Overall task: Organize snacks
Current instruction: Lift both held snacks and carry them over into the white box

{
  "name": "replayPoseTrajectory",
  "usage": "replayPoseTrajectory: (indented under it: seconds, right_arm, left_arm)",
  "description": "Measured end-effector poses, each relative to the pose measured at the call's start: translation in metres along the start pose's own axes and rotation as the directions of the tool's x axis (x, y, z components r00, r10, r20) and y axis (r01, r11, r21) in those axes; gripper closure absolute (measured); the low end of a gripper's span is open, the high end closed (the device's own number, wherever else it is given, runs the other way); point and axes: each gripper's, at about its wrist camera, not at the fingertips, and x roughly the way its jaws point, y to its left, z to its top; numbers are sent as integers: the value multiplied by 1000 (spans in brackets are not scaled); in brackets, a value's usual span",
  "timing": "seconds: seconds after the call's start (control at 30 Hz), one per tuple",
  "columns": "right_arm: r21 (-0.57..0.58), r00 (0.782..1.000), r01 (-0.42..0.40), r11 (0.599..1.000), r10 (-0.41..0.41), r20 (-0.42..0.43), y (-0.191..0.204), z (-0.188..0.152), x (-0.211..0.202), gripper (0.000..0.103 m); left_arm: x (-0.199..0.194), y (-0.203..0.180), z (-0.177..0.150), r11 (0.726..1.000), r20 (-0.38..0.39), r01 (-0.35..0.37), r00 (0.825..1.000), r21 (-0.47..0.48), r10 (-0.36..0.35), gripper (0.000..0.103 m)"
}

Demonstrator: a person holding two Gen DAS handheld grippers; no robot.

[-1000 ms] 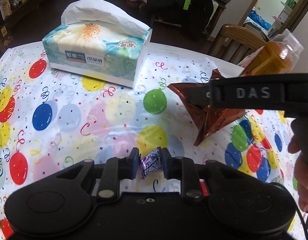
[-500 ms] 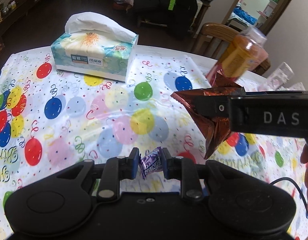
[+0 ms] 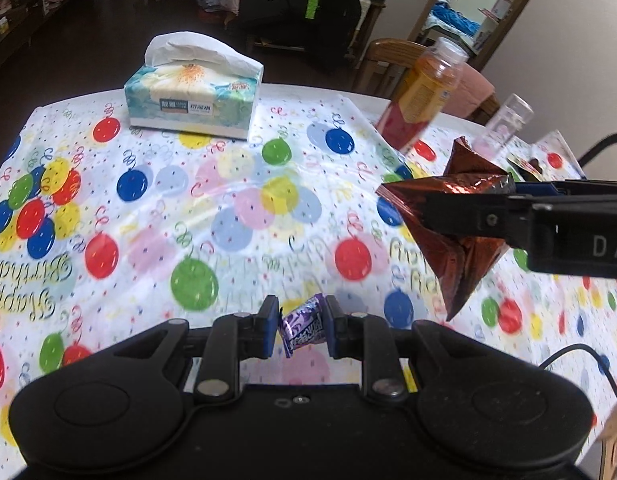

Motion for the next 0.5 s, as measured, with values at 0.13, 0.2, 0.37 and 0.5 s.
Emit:
replayPoseTrajectory:
  seconds: [0.13,0.2,0.37,0.5]
  right_arm:
    - [10,1000,1,1000,-1,4,12,-21,-18,40]
    - [14,1000,4,1000,-4,7,17,-31,-28,40]
    - [38,1000,-1,999,0,15,31,-54,-50,40]
    - [43,1000,-4,999,3,13,44,-73,-65,40]
  left_arm:
    - [-18,5,-18,1000,-6,24,1000,18,-24,83]
    - [-27,7,-27,999,-10,33,999,31,-33,83]
    - [-49,11,-48,996,-16,62,998,58,-61,83]
    - [-66,16,-64,994,-23,80,997,77,-78,83]
